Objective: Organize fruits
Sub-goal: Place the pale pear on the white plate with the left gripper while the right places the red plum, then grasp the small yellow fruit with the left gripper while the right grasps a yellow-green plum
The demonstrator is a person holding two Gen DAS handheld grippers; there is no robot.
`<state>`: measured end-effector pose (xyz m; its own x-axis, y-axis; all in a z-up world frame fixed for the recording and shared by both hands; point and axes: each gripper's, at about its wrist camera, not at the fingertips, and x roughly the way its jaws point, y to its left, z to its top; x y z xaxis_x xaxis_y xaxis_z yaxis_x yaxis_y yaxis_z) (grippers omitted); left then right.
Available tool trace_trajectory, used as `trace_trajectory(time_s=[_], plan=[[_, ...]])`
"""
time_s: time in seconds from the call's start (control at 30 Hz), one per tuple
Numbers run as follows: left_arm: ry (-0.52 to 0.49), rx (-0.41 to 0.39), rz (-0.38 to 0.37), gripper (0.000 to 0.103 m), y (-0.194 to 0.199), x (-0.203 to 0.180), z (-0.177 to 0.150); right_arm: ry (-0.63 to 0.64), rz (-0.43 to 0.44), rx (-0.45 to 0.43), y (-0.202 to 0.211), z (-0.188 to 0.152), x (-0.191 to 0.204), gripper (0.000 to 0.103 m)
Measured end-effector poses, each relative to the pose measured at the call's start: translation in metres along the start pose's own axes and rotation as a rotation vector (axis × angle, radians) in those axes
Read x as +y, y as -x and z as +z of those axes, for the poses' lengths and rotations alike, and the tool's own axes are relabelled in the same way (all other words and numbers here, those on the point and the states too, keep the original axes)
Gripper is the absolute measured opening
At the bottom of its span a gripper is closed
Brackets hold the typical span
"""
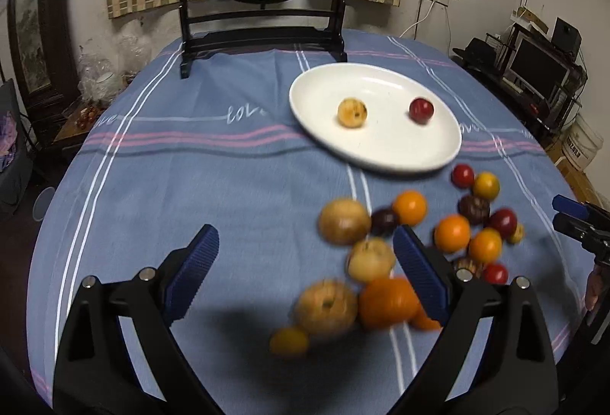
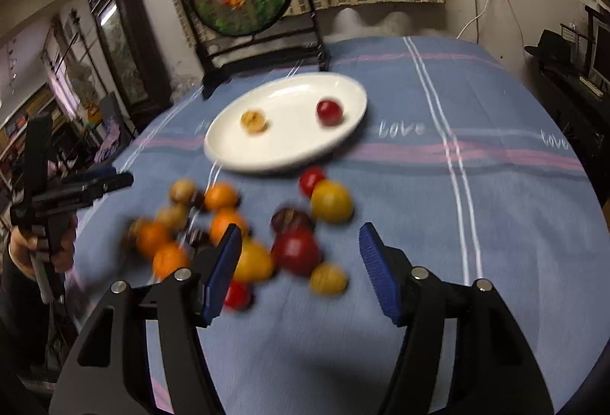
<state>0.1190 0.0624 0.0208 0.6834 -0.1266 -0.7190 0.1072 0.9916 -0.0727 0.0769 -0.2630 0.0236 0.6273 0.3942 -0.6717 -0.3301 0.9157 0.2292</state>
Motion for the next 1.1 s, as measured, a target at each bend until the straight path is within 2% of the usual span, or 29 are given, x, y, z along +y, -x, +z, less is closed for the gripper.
trace_trajectory(time_s=[0.13, 0.33, 0.47, 0.77, 0.87, 1.03, 1.1], plan=[[-0.015, 0.006, 0.024, 0.095, 0.012, -0.002, -0.032, 0.007, 0.000, 0.034, 0.003, -0.032, 0.012, 0.065], [-0.024, 0.045, 0.042, 0.095, 0.012, 0.000, -0.060, -0.014, -0.003, 0.066, 0.000, -0.051, 0.013, 0.065], [-0.039, 0.072, 0.067, 0.095, 0.004, 0.003, -0.066, -0.028, -0.021, 0.079, -0.004, -0.054, 0.013, 0.065], [-0.044, 0.126, 0.068, 0.092, -0.017, 0.009, -0.067, -0.020, -0.003, 0.081, -0.006, -0.054, 0.015, 0.065], [-0.042, 0.153, 0.075, 0.079, -0.024, 0.009, -0.069, -0.019, 0.001, 0.084, -0.008, -0.054, 0.015, 0.065], [-0.048, 0.153, 0.051, 0.067, -0.026, 0.008, -0.068, -0.016, 0.007, 0.089, -0.009, -0.054, 0.016, 0.065], [-0.059, 0.147, 0.036, 0.050, -0.025, 0.005, -0.067, -0.016, 0.007, 0.089, -0.010, -0.054, 0.016, 0.065]])
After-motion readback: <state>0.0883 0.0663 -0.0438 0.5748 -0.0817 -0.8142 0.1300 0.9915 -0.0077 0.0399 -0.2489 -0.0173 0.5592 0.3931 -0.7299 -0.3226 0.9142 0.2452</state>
